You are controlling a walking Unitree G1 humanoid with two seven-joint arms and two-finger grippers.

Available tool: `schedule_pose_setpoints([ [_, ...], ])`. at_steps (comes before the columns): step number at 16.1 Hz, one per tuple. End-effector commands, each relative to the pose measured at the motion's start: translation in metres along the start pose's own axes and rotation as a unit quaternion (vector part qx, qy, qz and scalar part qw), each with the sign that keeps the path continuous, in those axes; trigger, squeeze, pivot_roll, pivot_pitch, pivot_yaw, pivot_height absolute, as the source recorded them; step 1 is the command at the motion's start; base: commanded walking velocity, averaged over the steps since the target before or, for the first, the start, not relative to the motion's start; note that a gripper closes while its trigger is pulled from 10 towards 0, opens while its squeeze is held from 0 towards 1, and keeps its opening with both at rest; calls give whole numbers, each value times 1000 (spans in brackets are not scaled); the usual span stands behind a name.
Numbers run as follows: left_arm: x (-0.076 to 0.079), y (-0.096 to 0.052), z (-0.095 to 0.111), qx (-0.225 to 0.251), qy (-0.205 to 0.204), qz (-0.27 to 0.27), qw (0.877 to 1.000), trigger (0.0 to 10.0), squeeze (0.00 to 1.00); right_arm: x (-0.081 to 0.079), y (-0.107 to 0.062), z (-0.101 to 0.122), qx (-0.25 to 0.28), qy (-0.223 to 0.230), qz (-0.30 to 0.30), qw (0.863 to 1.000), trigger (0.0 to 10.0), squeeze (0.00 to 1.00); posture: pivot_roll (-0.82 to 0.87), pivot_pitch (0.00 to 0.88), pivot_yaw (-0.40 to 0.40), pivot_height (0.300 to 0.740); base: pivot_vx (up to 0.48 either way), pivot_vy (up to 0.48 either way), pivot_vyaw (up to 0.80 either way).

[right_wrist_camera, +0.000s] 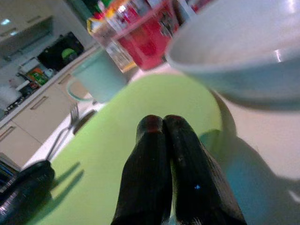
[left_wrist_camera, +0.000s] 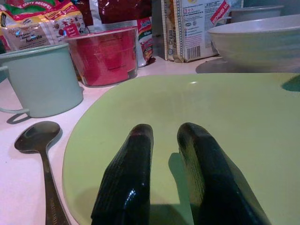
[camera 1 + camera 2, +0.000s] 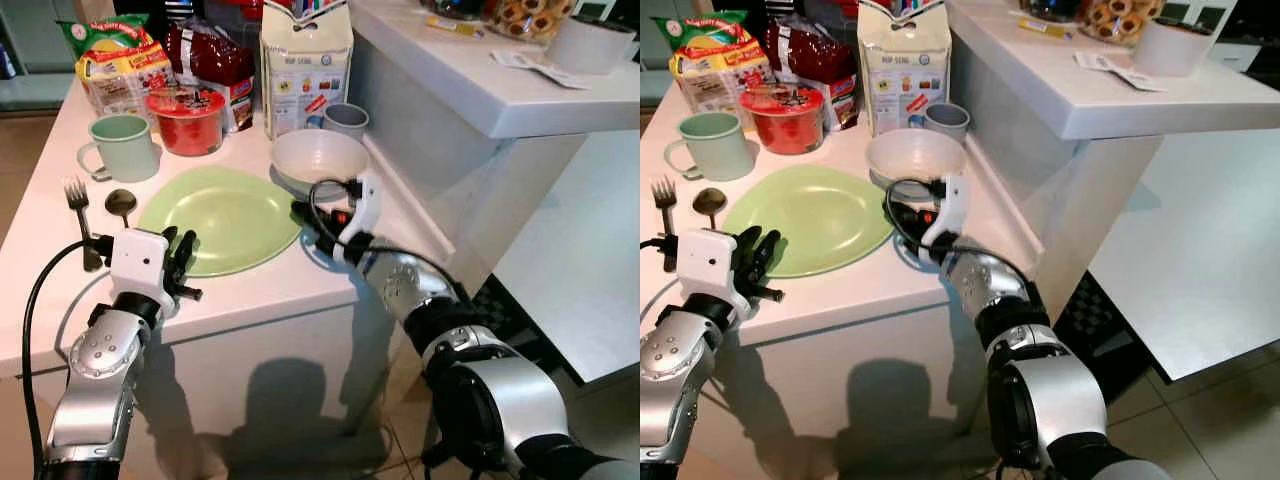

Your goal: Setting the table

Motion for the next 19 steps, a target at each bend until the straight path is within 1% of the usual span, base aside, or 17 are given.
schedule_pose_setpoints([
  [1,28,-20,-71,-154,-40,-41,986,10000,0,-62,28,6,28,6,94,995,0,0,228,0,-132,740,0,0,0],
  [4,27,-18,-70,-153,-40,-40,987,10000,0,-73,26,36,70,-16,116,991,0,0,225,0,-125,740,0,0,0],
  [5,28,-17,-70,-153,-41,-41,987,10000,0,-75,23,46,81,-37,118,989,0,0,225,0,-123,740,0,0,0],
  [6,27,-16,-70,-152,-40,-41,987,10000,0,-73,19,58,94,-70,109,987,10000,0,223,0,-120,740,0,0,0],
  [7,27,-16,-70,-152,-40,-41,987,10000,0,-68,16,62,99,-78,98,987,10000,0,223,0,-120,740,0,0,0],
  [9,27,-15,-70,-151,-39,-42,987,10000,0,-47,8,64,100,-82,56,990,10000,0,222,0,-119,740,0,0,0],
  [10,27,-14,-70,-151,-39,-42,987,10000,0,-41,5,63,101,-79,45,991,10000,1000,223,0,-118,740,0,0,0],
  [13,26,-14,-72,-152,-38,-42,987,10000,0,-35,-3,64,108,-73,31,991,10000,1000,221,0,-118,740,0,0,0],
  [16,27,-13,-71,-151,-37,-43,987,10000,0,-35,-5,62,109,-69,29,991,10000,1000,220,0,-119,740,0,0,0],
  [18,28,-12,-70,-149,-37,-45,987,10000,0,-24,-7,49,94,-68,8,993,10000,1000,219,0,-118,740,0,0,0],
  [19,28,-12,-70,-148,-38,-45,987,10000,0,-22,-7,46,91,-67,4,994,10000,1000,220,0,-118,740,0,0,0],
])
Point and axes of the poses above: a point about 5 cm out from each wrist's last joint towards the gripper, its own y axis pointing out of the wrist towards the gripper, its own z axis along the axis of the wrist's last joint, x = y × z, the point moved 3 cm from there along y, pointing out of the wrist towards the gripper, and after that the axes turned 4 degrees about y, right-handed, at the moved point
